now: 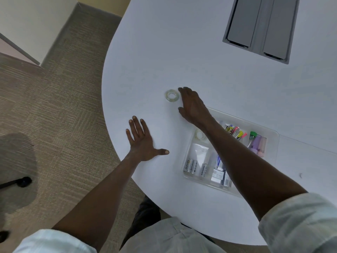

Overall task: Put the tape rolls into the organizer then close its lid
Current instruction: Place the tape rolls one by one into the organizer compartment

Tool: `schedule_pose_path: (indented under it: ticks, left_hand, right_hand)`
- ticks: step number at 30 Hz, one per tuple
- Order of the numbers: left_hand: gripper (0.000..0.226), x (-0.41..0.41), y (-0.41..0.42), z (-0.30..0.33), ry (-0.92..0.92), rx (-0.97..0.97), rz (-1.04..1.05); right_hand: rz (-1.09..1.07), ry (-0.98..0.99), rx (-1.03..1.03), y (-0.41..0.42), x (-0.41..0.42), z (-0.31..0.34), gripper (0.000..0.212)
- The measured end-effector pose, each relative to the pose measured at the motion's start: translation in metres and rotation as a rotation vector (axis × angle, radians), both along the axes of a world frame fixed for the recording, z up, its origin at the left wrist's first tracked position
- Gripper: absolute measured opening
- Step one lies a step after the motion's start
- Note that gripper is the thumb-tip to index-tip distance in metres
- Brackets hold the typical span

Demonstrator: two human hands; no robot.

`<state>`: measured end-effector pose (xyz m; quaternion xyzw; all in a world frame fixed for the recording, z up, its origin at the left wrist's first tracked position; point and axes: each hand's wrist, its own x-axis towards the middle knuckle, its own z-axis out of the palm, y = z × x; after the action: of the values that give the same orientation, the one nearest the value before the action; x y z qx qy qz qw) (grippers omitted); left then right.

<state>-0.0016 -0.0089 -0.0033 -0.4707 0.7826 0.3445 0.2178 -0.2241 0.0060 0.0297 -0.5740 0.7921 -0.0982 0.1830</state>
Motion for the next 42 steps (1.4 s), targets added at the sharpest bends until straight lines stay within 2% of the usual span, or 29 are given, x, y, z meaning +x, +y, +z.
schedule_pose_path:
  ticks: [3,7,10,13,19,24,27,33,35,42]
  left_hand:
    - [0.161,0.0,0.0,0.0,-0.004,-0.01,0.004]
    - [0.162,0.0,0.0,0.0,0.011,-0.013,0.005]
    - [0.161,0.0,0.0,-0.001,0.008,-0.014,0.004]
    - [0.161,0.0,0.0,-0.001,0.008,-0.018,0.005]
    - [0.161,0.0,0.0,0.001,0.006,-0.012,0.007]
    - [0.162,0.0,0.0,0.001,0.014,0.001,0.013]
    - [0.163,0.002,0.0,0.002,0.022,0.005,0.016]
    - [0.164,0.009,-0.002,0.0,-0.028,0.014,0.027]
    - [0.164,0.001,0.005,0.003,-0.012,0.006,-0.012]
    - [0.164,0.0,0.002,0.003,-0.016,-0.003,0.015]
  right_hand:
    - [0.127,0.048,0.175,-0.016,0.003,-0.012,0.081]
    - [0.239,0.096,0.238,-0.026,0.01,-0.02,0.071]
    - [0.187,0.134,0.118,-0.025,0.019,-0.02,0.051]
    - [0.116,0.062,0.056,-0.021,0.026,-0.019,0.041]
    - [-0.002,-0.026,-0.118,-0.011,0.019,0.008,0.048]
    - [-0.252,-0.087,-0.323,0.025,0.001,0.043,0.051]
    - [-0.37,-0.127,-0.199,0.056,-0.007,0.052,0.051]
    - [-0.285,-0.123,0.056,0.107,-0.002,0.033,0.054]
    - [-0.311,-0.095,0.091,0.127,-0.007,0.031,0.054]
    - [-0.26,-0.111,0.185,0.116,-0.014,0.02,0.054]
